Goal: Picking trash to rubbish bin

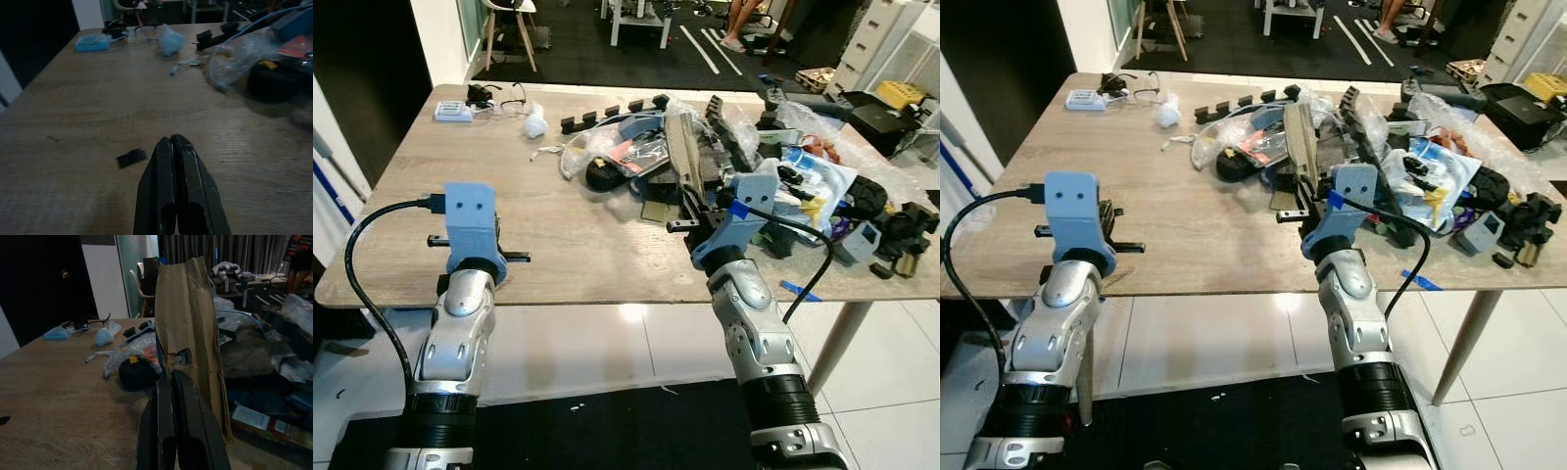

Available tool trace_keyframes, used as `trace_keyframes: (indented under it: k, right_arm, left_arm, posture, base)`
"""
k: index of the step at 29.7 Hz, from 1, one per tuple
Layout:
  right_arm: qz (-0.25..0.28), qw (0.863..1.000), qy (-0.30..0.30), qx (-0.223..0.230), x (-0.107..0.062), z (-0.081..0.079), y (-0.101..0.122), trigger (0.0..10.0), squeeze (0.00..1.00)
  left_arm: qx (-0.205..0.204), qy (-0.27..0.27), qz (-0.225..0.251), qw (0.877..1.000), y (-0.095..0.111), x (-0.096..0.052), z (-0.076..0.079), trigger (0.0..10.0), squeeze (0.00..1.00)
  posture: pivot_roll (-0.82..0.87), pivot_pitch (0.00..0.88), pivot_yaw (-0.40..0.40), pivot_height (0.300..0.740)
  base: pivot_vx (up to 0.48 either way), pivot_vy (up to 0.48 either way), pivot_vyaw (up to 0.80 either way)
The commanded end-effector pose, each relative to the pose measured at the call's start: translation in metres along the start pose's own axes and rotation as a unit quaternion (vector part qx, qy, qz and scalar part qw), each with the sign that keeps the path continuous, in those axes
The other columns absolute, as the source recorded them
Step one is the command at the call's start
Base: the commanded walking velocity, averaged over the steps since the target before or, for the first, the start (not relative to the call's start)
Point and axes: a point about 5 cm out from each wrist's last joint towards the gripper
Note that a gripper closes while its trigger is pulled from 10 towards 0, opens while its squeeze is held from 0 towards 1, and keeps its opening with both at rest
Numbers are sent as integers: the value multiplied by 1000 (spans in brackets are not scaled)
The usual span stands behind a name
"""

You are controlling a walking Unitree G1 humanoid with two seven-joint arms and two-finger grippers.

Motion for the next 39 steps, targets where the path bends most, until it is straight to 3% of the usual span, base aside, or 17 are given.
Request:
trace_keyframes:
  k: [1,9,15,18,19,20,21,22,23,24,25,32,35,36,39]
  right_arm:
    - [8,1000,-9,18,-2,5,1,10000,0]
    - [17,1000,-10,22,0,4,1,10000,0]
    - [33,998,55,15,14,-16,14,10000,0]
    - [53,993,103,22,25,-31,31,10000,0]
    - [75,987,139,27,33,-44,47,10000,0]
    - [75,987,139,27,33,-44,47,10000,0]
    - [115,973,196,34,47,-66,78,10000,0]
    - [115,973,196,34,47,-66,78,10000,0]
    - [172,945,277,27,62,-103,127,10000,0]
    - [172,945,277,27,62,-103,127,10000,0]
    - [182,936,299,22,65,-113,137,10000,0]
    - [176,912,370,32,56,-134,133,10000,0]
    - [174,889,419,67,45,-147,132,10000,0]
    - [174,889,419,67,45,-147,132,10000,0]
    - [188,869,449,90,39,-159,141,10000,0]
  left_arm:
    - [14,-6,17,1000,7,3,-1,10000,0]
    - [18,4,22,1000,11,7,-10,10000,0]
    - [25,16,18,999,9,9,-18,10000,0]
    - [26,14,22,999,11,12,-19,10000,0]
    - [26,11,27,999,15,15,-20,10000,0]
    - [26,11,27,999,15,15,-20,10000,0]
    - [25,9,37,999,21,19,-21,10000,0]
    - [25,9,37,999,21,19,-21,10000,0]
    - [25,8,51,998,32,25,-23,10000,0]
    - [25,8,51,998,32,25,-23,10000,0]
    - [26,8,55,998,35,26,-24,10000,0]
    - [27,3,60,998,37,23,-23,10000,0]
    - [29,0,62,998,40,23,-23,10000,0]
    - [29,0,62,998,40,23,-23,10000,0]
    - [31,-3,64,997,42,23,-23,10000,0]
  posture:
    - [33,82,-82,740]
    - [39,77,-49,740]
    - [42,85,-38,740]
    - [42,87,-32,740]
    - [43,92,-22,740]
    - [43,92,-22,740]
    - [46,108,-17,740]
    - [46,108,-17,740]
    - [52,134,-18,740]
    - [52,134,-18,740]
    - [52,134,-18,740]
    - [65,199,-23,740]
    - [76,225,-24,740]
    - [76,225,-24,740]
    - [74,237,-18,740]
  base:
    - [0,0,0]
    - [0,0,0]
    - [0,0,0]
    - [0,0,0]
    - [0,0,0]
    - [0,0,0]
    - [0,0,0]
    - [0,0,0]
    - [0,0,0]
    - [0,0,0]
    - [0,0,0]
    - [0,0,0]
    - [0,0,0]
    - [0,0,0]
    - [0,0,0]
Point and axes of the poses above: a point about 5 cm out from each wrist's last joint towards the gripper, its own x axis pointing out of the wrist towards the gripper, its own y axis along the axis of the wrist's last joint, z = x × y, and after that the axes turned 14 degrees about x, right-handed
